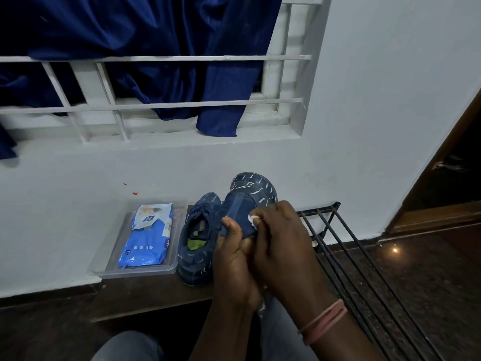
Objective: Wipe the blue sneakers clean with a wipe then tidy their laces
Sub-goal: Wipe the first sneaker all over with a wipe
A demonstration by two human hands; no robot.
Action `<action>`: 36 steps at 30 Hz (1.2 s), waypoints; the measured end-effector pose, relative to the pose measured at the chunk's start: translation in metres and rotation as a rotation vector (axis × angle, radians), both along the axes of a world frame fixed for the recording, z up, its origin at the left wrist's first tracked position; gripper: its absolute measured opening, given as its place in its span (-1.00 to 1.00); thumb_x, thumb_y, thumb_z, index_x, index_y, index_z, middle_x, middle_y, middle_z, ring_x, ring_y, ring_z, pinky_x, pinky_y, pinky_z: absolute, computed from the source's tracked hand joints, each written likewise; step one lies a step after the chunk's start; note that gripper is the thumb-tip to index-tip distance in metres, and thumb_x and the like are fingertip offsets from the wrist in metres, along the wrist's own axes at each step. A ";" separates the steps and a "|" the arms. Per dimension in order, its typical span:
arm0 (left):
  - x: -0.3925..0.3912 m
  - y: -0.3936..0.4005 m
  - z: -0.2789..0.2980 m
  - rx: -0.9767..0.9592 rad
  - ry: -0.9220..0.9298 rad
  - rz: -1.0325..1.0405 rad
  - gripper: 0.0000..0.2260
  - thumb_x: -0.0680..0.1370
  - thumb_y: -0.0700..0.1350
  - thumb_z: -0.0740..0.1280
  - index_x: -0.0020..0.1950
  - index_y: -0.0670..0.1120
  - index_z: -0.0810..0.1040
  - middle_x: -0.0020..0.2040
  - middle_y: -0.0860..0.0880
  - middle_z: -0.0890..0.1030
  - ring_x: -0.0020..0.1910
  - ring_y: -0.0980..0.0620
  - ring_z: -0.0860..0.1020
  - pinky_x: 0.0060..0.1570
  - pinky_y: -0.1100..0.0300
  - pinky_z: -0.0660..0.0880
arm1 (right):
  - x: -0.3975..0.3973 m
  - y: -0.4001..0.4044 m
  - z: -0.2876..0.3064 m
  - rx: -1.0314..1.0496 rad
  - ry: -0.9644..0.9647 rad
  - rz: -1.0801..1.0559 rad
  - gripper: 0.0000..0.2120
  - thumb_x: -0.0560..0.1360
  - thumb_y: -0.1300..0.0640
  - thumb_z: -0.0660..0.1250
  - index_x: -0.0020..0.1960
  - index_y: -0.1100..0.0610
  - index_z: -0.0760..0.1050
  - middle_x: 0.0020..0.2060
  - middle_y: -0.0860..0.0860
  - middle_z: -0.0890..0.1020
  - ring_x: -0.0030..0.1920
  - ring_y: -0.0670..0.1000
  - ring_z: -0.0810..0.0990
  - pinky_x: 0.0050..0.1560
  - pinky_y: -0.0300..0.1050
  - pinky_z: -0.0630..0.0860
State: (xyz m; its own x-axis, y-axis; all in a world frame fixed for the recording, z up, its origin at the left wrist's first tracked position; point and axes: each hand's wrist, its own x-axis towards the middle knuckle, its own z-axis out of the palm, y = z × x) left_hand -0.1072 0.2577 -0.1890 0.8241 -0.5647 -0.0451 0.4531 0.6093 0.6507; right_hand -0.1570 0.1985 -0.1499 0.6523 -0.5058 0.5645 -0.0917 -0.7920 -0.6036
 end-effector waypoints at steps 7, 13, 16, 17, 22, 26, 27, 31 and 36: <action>0.008 0.004 -0.002 -0.033 0.042 -0.049 -0.45 0.66 0.19 0.12 0.45 -0.18 0.49 0.32 -0.26 0.60 0.33 -0.18 0.58 0.23 -0.02 0.57 | 0.003 0.000 0.005 0.009 0.036 0.025 -0.56 0.47 -0.13 0.05 0.00 0.11 0.58 -0.08 -0.01 0.49 -0.13 0.01 0.53 -0.17 -0.13 0.45; 0.004 0.001 -0.006 -0.007 0.039 -0.069 -0.44 0.61 0.22 0.25 0.41 -0.17 0.52 0.38 -0.31 0.54 0.43 -0.25 0.48 0.51 -0.23 0.26 | 0.010 0.012 0.015 0.030 0.086 0.019 -0.50 0.47 -0.24 -0.05 -0.02 0.05 0.53 -0.04 -0.06 0.47 -0.11 -0.02 0.52 -0.14 -0.01 0.52; 0.005 0.000 -0.008 -0.057 0.060 -0.071 -0.53 0.68 0.17 0.18 0.34 -0.15 0.61 0.30 -0.27 0.61 0.33 -0.20 0.58 0.32 -0.11 0.51 | 0.007 0.009 0.012 0.037 0.061 0.004 -0.51 0.47 -0.21 -0.02 0.01 0.06 0.54 -0.05 -0.05 0.48 -0.12 -0.04 0.51 -0.13 -0.10 0.49; 0.003 0.000 -0.006 -0.076 0.071 -0.083 -0.52 0.68 0.15 0.12 0.28 -0.14 0.66 0.25 -0.25 0.65 0.28 -0.17 0.62 0.21 -0.03 0.59 | 0.004 0.007 0.008 0.040 0.061 -0.005 -0.55 0.47 -0.19 0.00 0.00 0.05 0.54 -0.06 -0.06 0.47 -0.13 -0.05 0.50 -0.15 -0.12 0.48; 0.000 0.002 -0.006 -0.147 0.074 -0.199 -0.43 0.64 0.23 0.07 0.14 -0.12 0.74 0.16 -0.18 0.70 0.21 -0.09 0.66 0.20 0.05 0.60 | -0.004 0.003 -0.006 0.020 -0.011 -0.048 -0.80 0.57 0.05 0.13 0.00 0.01 0.54 -0.08 -0.10 0.48 -0.12 -0.11 0.50 -0.13 -0.22 0.41; 0.002 0.001 -0.011 -0.201 0.074 -0.219 -0.54 0.59 0.24 0.28 0.01 -0.14 0.72 0.03 -0.17 0.67 0.18 -0.13 0.59 0.31 -0.03 0.43 | -0.004 0.010 -0.005 -0.084 0.014 0.035 -0.75 0.59 0.01 0.18 0.07 0.00 0.63 -0.06 -0.09 0.56 -0.05 -0.11 0.53 -0.07 -0.20 0.49; 0.001 0.001 -0.011 -0.223 0.124 -0.226 -0.48 0.61 0.26 0.21 0.09 -0.16 0.71 0.10 -0.19 0.66 0.24 -0.15 0.58 0.35 -0.05 0.42 | -0.003 0.007 -0.005 -0.093 0.001 0.024 -0.76 0.58 0.03 0.21 0.08 0.01 0.64 -0.07 -0.09 0.57 -0.05 -0.10 0.54 -0.06 -0.18 0.50; 0.004 0.002 -0.013 -0.228 0.165 -0.257 -0.40 0.65 0.24 0.10 0.14 -0.22 0.71 0.12 -0.24 0.68 0.20 -0.15 0.65 0.21 -0.01 0.60 | -0.003 0.004 -0.007 -0.107 -0.021 -0.013 -0.86 0.58 0.13 0.30 0.03 0.05 0.64 -0.11 -0.05 0.59 -0.08 -0.06 0.54 -0.07 -0.10 0.51; 0.007 0.002 -0.005 -0.227 0.098 -0.231 -0.25 0.69 0.25 -0.12 0.31 -0.33 0.57 0.26 -0.31 0.60 0.35 -0.16 0.55 0.40 -0.01 0.41 | -0.009 0.007 -0.015 -0.055 -0.030 -0.033 -0.90 0.54 0.18 0.39 0.01 0.02 0.65 -0.11 -0.08 0.61 -0.08 -0.10 0.57 -0.03 -0.20 0.48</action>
